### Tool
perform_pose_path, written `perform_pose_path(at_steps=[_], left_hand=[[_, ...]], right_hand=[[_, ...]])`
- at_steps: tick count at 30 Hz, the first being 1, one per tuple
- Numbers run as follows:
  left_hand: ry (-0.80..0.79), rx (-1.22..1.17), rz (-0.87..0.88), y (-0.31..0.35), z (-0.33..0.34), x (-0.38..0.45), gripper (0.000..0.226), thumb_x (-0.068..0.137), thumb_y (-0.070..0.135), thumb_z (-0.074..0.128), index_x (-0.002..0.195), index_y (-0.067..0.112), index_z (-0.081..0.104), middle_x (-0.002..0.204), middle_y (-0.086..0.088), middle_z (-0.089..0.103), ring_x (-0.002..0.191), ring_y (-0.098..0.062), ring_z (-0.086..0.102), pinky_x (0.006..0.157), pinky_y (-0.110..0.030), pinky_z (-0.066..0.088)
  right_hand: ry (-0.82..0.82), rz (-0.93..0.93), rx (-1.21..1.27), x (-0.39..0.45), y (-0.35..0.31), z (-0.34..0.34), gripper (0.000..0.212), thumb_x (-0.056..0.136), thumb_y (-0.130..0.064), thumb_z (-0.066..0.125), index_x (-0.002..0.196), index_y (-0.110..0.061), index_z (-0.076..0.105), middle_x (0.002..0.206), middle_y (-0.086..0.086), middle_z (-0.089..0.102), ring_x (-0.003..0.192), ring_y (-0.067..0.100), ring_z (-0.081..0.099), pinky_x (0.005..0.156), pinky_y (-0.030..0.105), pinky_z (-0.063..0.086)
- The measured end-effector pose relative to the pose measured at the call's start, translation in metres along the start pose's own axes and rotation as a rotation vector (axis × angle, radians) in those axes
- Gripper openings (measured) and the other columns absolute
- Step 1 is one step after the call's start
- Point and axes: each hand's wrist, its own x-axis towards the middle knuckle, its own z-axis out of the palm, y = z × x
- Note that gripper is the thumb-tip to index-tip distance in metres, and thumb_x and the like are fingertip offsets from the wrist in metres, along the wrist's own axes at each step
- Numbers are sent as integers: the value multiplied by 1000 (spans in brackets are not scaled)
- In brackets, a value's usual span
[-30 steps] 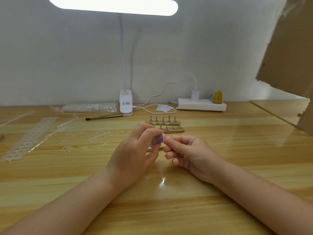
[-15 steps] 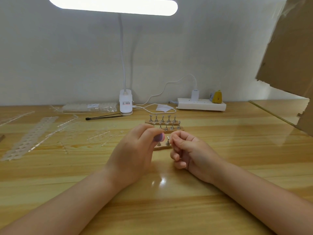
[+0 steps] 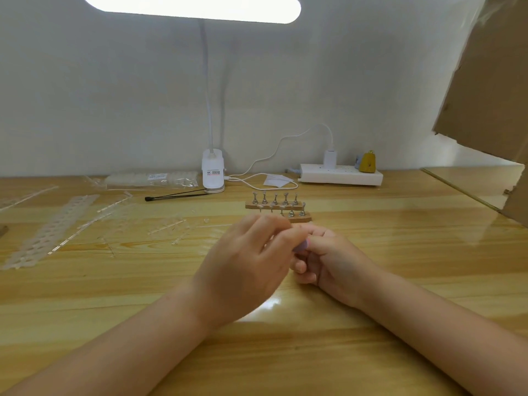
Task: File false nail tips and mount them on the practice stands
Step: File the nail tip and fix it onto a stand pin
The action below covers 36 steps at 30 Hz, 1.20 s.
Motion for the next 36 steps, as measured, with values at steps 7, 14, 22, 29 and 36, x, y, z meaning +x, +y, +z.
perform_pose_path(at_steps=[7, 14, 22, 29, 36], left_hand=[[51, 96, 59, -9, -3, 0, 21, 79, 1, 69, 97, 10, 70, 91, -5, 62, 78, -22, 62, 74, -34, 53], [28, 150, 24, -23, -10, -3, 22, 69, -5, 77, 86, 8, 75, 80, -9, 67, 69, -25, 63, 64, -39, 55], [57, 77, 98, -17, -5, -3, 29, 78, -2, 66, 100, 17, 67, 89, -4, 62, 76, -21, 59, 72, -33, 52], [77, -166, 53, -9, -1, 0, 26, 87, 5, 67, 109, 14, 59, 94, -8, 66, 83, -20, 65, 75, -31, 53], [49, -91, 7, -20, -7, -3, 23, 85, 2, 64, 107, 11, 65, 93, -10, 66, 80, -22, 65, 71, -35, 55]], right_hand=[[-54, 22, 15, 0, -2, -2, 13, 75, -18, 58, 82, -10, 51, 57, -3, 39, 46, 8, 42, 38, 17, 28], [-28, 45, 44, 0, -4, -3, 17, 80, -26, 58, 78, -11, 52, 59, -3, 38, 46, 8, 42, 39, 17, 28], [-122, 17, -23, -1, -4, -4, 18, 89, -24, 60, 74, -14, 58, 63, -1, 38, 48, 6, 40, 42, 16, 26], [-99, 7, -30, -2, -3, -1, 27, 91, -11, 51, 70, -20, 67, 61, -3, 43, 49, 7, 41, 41, 17, 29], [-89, 16, -12, -2, -2, -1, 19, 88, -23, 56, 72, -14, 55, 60, -2, 34, 49, 9, 39, 43, 18, 25]])
